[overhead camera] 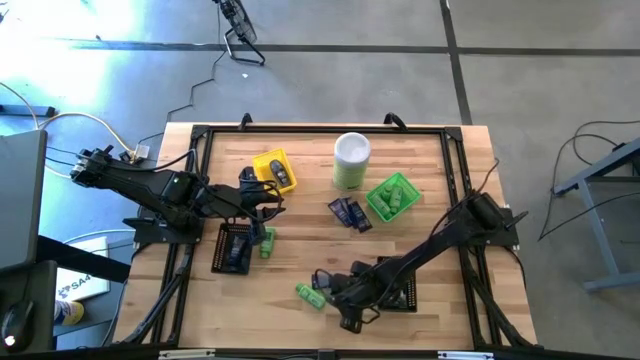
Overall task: Pick & Place Travel size toiletries
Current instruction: Put the deodorant into the yellow bin
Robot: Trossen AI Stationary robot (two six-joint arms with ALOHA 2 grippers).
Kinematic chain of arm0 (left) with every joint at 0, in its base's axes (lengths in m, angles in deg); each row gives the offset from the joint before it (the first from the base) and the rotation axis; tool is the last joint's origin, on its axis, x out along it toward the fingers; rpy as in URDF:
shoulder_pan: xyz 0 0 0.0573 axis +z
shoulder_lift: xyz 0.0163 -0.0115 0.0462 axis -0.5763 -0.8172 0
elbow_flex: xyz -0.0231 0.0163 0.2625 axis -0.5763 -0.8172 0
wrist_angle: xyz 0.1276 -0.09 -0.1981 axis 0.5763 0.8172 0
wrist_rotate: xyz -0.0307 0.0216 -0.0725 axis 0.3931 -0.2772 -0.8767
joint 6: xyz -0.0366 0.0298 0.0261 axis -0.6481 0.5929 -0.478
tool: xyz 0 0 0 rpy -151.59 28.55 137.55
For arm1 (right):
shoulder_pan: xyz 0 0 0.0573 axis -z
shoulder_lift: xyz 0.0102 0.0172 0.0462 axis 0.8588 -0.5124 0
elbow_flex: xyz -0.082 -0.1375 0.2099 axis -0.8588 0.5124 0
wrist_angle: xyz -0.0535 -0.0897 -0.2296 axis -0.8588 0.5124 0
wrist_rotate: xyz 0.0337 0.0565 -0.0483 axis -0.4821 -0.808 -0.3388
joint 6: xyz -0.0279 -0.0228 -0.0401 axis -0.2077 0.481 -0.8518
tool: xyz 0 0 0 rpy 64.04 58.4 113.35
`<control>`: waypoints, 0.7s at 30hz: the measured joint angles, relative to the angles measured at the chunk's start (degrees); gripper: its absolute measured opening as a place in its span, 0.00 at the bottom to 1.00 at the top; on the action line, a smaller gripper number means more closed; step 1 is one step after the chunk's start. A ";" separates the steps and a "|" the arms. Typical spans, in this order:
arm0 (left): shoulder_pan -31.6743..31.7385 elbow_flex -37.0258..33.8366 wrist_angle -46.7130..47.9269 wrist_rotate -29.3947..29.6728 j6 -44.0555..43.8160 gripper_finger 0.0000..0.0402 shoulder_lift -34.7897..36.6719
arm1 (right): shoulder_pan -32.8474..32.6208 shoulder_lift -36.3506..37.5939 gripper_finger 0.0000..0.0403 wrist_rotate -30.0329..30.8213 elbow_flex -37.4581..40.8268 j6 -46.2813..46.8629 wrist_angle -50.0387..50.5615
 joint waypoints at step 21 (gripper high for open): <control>0.00 -0.02 -0.36 0.02 -0.02 0.26 0.00 | 8.50 21.07 0.51 16.22 -0.04 -8.25 -4.14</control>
